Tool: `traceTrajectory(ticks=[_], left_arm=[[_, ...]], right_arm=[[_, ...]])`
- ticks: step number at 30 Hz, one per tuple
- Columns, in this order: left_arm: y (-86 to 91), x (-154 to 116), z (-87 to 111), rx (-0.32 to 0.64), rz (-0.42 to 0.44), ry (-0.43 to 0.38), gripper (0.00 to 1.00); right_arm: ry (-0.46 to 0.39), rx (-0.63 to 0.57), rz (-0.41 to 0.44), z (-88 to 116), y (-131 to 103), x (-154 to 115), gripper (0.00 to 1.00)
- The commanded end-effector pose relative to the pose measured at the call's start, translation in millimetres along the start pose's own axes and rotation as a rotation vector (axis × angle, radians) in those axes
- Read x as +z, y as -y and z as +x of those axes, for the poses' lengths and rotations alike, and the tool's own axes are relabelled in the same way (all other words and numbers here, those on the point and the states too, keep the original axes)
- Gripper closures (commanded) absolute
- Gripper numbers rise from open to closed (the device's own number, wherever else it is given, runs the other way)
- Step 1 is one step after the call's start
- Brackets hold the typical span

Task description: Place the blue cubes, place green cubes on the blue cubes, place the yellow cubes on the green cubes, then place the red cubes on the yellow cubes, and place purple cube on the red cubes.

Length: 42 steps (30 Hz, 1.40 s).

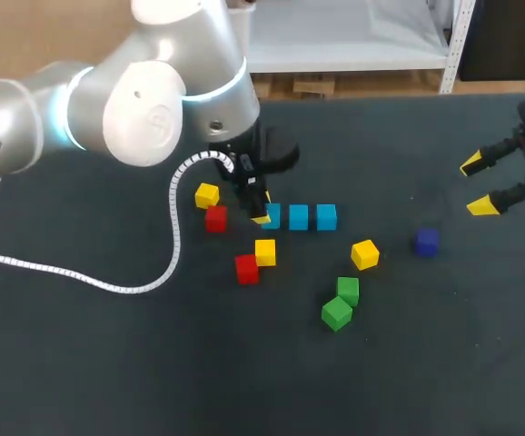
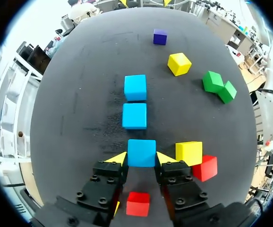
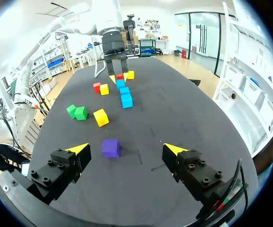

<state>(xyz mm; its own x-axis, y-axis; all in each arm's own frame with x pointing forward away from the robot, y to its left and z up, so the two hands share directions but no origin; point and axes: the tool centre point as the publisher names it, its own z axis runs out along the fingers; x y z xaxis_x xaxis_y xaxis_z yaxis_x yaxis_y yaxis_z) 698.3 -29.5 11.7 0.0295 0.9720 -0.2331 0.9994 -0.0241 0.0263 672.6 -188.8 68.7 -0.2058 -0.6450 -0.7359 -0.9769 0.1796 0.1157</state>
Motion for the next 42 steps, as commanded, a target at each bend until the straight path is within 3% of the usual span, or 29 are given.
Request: traceTrajectory(ticks=[1,25,27,29,38,40,42], left_arm=[[-5.2,5.3,1.6,-0.014,0.014,0.006,1.00],[-14.0,14.1,4.0,-0.029,0.023,0.004,1.00],[-13.9,14.1,3.9,-0.029,0.026,0.006,0.69],[-13.9,14.1,3.6,-0.026,0.025,0.003,0.81],[-14.4,14.6,2.8,-0.032,0.029,0.000,0.75],[-14.4,14.6,3.0,-0.032,0.027,-0.003,0.93],[-13.3,14.6,3.8,-0.033,0.027,-0.003,0.95]], right_arm=[[0.002,-0.001,0.000,0.2,0.3,0.3,0.00],[0.002,-0.001,0.000,0.2,0.3,0.3,0.00],[0.002,-0.001,0.000,0.2,0.3,0.3,0.00],[0.002,-0.001,0.000,0.2,0.3,0.3,0.00],[0.002,-0.001,0.000,0.2,0.3,0.3,0.00],[0.002,-0.001,0.000,0.2,0.3,0.3,0.00],[0.002,-0.001,0.000,0.2,0.3,0.3,0.00]])
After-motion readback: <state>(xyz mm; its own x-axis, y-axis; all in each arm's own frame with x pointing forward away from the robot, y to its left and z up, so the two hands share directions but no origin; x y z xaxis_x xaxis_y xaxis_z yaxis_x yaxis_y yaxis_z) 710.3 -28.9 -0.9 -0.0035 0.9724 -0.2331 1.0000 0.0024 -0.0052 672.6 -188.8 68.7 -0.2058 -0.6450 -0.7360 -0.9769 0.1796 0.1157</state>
